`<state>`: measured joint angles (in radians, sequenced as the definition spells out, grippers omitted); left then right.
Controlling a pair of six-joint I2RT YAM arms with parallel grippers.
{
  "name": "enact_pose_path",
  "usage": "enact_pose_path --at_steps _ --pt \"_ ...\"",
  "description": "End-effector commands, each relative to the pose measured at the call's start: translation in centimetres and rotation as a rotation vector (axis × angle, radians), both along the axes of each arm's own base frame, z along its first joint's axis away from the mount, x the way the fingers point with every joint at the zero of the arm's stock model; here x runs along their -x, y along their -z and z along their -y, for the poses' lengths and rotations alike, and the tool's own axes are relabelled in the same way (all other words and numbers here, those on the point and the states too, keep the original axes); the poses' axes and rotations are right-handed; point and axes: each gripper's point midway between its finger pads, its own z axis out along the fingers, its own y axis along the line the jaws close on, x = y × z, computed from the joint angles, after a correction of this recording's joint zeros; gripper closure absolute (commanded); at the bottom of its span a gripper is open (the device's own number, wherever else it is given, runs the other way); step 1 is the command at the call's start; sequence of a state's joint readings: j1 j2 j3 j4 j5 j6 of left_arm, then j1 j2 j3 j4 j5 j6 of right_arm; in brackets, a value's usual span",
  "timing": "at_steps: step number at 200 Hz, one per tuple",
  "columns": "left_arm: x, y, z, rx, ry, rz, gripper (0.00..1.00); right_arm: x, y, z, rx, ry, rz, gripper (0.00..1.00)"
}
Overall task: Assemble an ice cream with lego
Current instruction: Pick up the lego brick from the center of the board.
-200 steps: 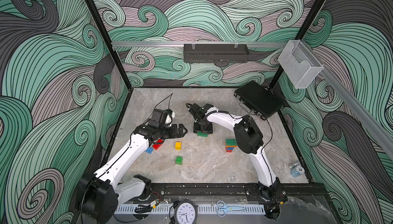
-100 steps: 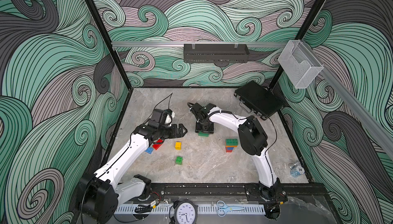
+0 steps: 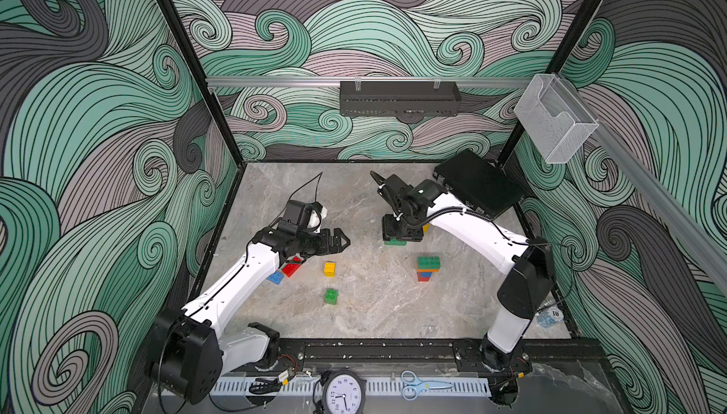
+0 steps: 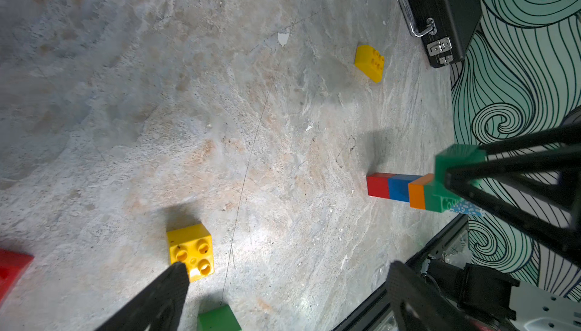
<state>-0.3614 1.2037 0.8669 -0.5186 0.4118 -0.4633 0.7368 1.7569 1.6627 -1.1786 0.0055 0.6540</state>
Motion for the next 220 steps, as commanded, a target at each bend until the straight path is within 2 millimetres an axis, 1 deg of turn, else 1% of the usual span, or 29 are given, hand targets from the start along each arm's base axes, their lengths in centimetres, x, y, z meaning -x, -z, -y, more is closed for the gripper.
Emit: enact_pose_path --at_steps 1,27,41,76,106,146,220 --pt "-0.7 -0.5 1.0 0.044 0.022 0.009 0.01 2.6 -1.4 3.8 0.071 -0.025 -0.056 0.40" --pt "-1.5 -0.7 1.9 0.059 0.041 0.017 0.02 3.9 -2.6 6.2 0.076 -0.014 -0.077 0.40" --pt "-1.9 -0.8 2.5 0.074 0.056 0.023 0.01 4.5 -2.5 7.3 0.081 -0.005 -0.088 0.40" --pt "-2.9 -1.1 3.5 0.097 0.077 0.036 0.01 5.4 -1.6 8.9 0.081 0.007 -0.123 0.40" --pt "-3.2 -1.5 4.6 0.117 0.109 0.045 0.01 5.7 -1.1 9.2 0.093 -0.014 -0.137 0.40" --pt "-3.5 -1.4 5.6 0.123 0.135 0.044 0.01 5.5 -0.5 9.4 0.103 -0.020 -0.152 0.40" --pt "-3.3 -0.8 5.7 0.109 0.140 0.033 0.02 5.2 1.6 9.4 0.095 -0.003 -0.169 0.40"
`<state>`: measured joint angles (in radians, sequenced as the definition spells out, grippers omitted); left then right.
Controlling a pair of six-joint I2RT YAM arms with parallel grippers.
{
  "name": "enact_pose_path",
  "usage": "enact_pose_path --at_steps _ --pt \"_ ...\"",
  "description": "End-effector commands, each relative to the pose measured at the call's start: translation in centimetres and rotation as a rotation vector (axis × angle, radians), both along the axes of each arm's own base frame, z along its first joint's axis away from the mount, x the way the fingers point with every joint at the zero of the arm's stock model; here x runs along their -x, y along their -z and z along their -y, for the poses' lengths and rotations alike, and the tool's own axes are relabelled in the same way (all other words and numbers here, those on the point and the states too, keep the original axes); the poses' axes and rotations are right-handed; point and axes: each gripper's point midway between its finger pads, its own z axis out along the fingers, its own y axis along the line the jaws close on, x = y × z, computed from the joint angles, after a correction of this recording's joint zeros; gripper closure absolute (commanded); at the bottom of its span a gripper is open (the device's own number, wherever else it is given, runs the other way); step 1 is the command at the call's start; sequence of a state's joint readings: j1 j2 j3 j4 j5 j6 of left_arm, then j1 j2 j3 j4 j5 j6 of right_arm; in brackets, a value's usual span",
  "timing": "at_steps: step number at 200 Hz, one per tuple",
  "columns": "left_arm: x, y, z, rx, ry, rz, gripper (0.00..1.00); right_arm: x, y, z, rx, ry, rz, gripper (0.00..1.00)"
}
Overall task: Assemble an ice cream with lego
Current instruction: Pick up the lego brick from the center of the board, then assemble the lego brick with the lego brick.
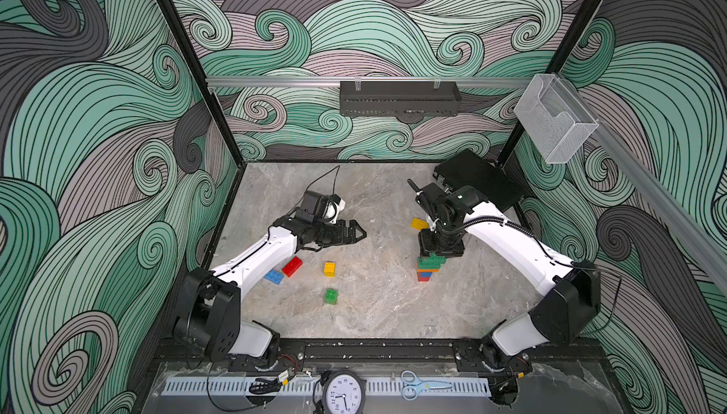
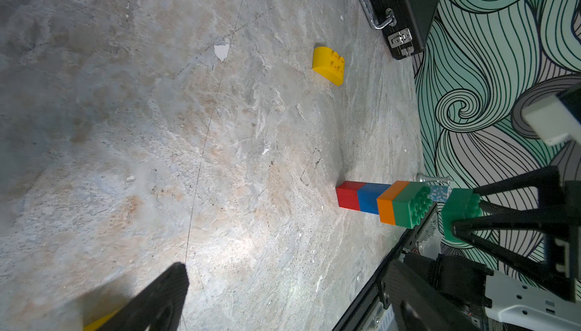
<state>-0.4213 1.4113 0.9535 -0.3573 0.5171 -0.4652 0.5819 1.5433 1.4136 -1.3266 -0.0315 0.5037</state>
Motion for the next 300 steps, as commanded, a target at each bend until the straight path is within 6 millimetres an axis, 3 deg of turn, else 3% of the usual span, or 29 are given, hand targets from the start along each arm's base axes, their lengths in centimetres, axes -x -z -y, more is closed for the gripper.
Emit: enact_pose_path --at_steps 1,300 --pt "-0.5 -1.2 0.5 0.017 0.015 0.029 0.02 0.0 0.7 -0.1 -0.003 -0.002 -0.016 0.40" --pt "-0.2 -0.7 0.1 -0.005 0.007 0.024 0.01 -0.3 2.4 0.0 0.030 -0.018 -0.039 0.40"
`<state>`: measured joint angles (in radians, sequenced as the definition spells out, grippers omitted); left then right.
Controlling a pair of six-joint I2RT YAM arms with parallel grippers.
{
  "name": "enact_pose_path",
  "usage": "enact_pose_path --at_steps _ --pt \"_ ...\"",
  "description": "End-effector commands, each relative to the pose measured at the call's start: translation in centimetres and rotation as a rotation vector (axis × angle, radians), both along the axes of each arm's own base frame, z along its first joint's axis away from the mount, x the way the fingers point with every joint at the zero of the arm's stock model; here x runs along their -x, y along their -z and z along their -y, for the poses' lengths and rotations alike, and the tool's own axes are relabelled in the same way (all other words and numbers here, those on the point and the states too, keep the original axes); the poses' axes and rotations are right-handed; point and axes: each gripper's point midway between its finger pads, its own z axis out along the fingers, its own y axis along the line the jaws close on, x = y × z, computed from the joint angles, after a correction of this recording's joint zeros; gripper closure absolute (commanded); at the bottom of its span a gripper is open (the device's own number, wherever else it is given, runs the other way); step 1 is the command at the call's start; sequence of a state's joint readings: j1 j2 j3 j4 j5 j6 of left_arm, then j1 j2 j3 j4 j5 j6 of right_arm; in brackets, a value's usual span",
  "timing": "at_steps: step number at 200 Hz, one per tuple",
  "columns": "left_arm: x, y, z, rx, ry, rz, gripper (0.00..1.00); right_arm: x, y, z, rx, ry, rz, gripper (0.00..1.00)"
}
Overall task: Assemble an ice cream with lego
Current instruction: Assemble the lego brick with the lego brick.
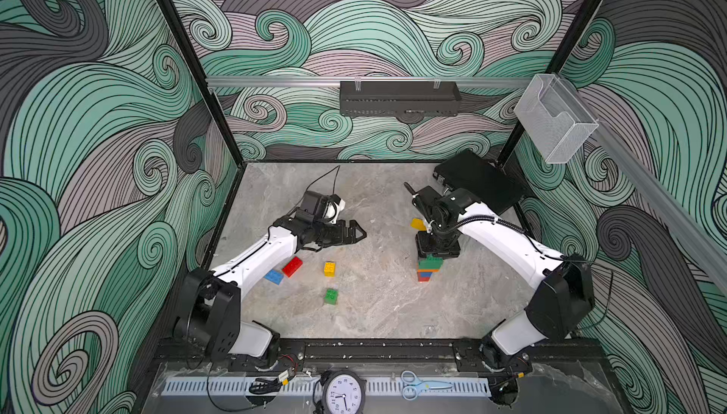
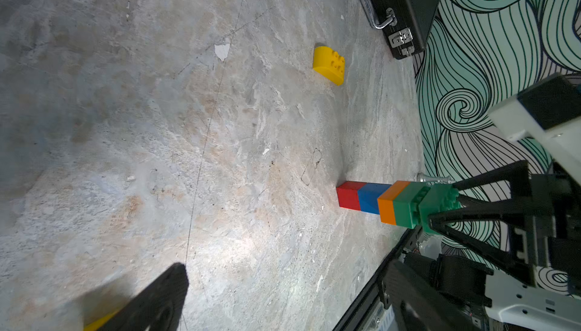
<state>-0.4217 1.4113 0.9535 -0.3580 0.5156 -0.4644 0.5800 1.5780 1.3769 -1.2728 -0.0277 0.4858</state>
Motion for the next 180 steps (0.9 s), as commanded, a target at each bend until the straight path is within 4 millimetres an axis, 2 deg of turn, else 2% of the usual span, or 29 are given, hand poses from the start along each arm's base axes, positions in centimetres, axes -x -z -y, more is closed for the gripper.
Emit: enact_pose_path --at_steps 1,103,180 --pt "-0.3 -0.7 0.2 -0.004 0.006 0.023 0.02 0.3 0.7 0.2 0.016 -0.002 -0.027 0.40" --pt "-0.2 -0.8 0.0 -0.008 0.004 0.026 0.01 0.4 1.0 0.1 0.026 -0.013 -0.037 0.41" --pt "-0.2 -0.7 0.0 -0.010 0.003 0.025 0.01 1.1 2.4 1.0 0.084 -0.039 -0.059 0.44"
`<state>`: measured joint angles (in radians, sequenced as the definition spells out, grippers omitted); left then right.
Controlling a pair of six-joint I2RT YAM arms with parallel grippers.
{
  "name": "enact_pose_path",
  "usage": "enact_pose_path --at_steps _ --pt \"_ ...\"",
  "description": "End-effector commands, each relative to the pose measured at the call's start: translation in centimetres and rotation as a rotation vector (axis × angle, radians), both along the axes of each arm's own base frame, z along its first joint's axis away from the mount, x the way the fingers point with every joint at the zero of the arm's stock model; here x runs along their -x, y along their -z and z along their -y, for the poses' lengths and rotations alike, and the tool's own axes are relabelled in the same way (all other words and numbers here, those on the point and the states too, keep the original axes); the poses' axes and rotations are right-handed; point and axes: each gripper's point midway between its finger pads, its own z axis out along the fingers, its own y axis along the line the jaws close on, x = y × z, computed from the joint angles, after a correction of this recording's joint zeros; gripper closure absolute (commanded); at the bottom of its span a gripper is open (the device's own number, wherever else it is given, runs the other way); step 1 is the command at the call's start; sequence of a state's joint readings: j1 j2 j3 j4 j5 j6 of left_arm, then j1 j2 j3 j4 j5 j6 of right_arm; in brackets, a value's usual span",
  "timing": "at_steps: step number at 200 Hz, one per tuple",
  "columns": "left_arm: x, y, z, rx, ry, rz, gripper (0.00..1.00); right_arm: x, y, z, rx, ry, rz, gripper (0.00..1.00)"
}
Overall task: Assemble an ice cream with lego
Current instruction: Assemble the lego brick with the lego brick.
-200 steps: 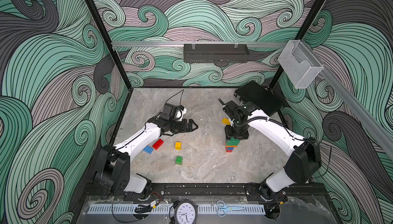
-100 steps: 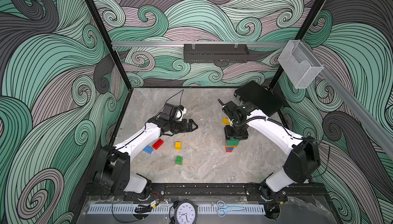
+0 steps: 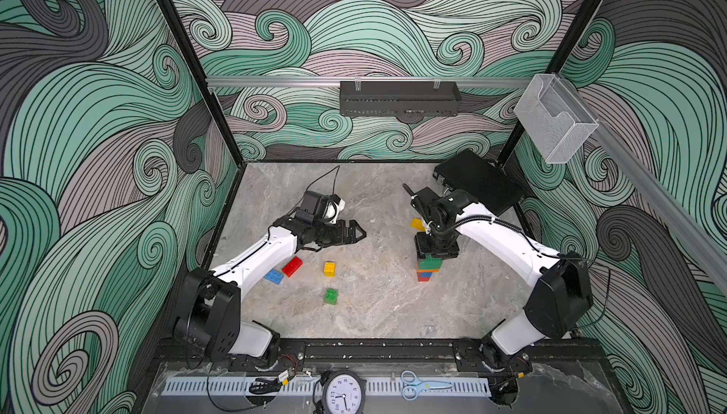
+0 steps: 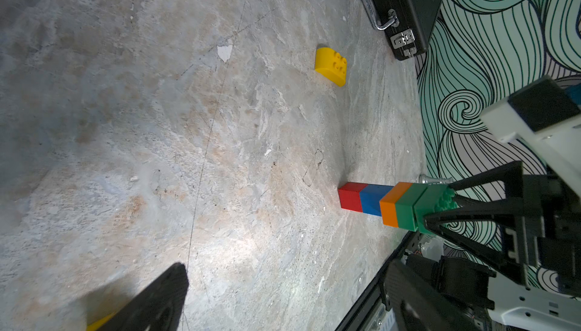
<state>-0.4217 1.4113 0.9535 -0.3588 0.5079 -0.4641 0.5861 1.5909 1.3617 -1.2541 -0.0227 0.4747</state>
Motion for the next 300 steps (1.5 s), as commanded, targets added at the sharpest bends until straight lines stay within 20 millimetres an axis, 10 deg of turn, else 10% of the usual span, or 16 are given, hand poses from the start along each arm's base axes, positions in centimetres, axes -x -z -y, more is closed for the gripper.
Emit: enact_pose_path --at_steps 1,157,300 --pt "-0.1 -0.8 0.1 -0.004 0.008 0.023 0.01 1.1 1.7 1.1 0.077 -0.022 -0.053 0.44" --pt "0.0 -1.0 -0.1 -0.007 0.004 0.031 0.01 4.0 7.3 2.1 0.142 0.053 -0.174 0.53" --pt "0.1 -1.6 -0.4 -0.012 -0.010 0.052 0.01 2.9 4.1 1.9 0.115 0.168 -0.067 0.47"
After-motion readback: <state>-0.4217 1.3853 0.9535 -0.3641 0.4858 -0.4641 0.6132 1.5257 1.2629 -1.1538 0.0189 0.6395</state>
